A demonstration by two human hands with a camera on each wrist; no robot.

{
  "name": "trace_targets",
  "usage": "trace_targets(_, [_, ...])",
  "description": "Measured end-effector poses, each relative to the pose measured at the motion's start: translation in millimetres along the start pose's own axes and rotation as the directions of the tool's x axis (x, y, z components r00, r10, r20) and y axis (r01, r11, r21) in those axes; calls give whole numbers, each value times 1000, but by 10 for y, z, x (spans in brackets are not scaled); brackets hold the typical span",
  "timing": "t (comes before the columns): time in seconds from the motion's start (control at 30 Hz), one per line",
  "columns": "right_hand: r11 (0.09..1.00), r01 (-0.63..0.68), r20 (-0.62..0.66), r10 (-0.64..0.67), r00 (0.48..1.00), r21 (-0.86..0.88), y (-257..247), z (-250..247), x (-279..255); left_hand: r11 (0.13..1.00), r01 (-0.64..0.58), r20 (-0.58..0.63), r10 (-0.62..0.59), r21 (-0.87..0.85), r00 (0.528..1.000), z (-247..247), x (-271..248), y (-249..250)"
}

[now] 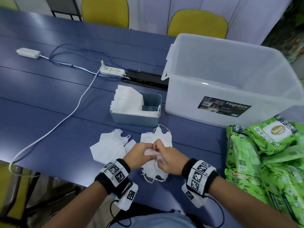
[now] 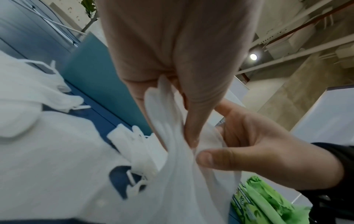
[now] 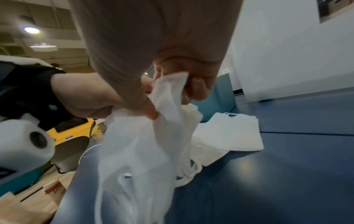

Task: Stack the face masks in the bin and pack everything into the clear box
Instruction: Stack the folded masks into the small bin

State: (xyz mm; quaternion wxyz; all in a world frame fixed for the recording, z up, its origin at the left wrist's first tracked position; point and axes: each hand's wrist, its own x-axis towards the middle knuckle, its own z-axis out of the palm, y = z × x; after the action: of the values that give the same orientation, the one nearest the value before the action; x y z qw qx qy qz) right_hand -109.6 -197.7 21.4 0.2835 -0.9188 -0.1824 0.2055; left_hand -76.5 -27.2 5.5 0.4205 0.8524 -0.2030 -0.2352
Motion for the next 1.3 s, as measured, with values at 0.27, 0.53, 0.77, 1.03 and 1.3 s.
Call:
trace_targets(0.27, [981,-173,-80,166,983,-92,301,-28,223,997,56,-148,-64,-54,987,-250,-183,-313])
trace_targets(0.53, [917,-260,-53,256,965,-303,438,238,481,978,206,-375,-200,-23,905,-595,-267,-613])
trace_targets(0.77, [920,-267,-172,225,959,-287,486,209,598,975,216,-392,-216,-45,894,-694,-258,-646])
trace_targets(1.03, [835,-340,-296,488,821,433,564,-235,363,991,136,-369,-120,19,922,-698,-20,-450])
trace_targets(1.3, [619,-163,-312,584,749,768,448,-480,6,950,-251,-181,284,185,942,-521,242,48])
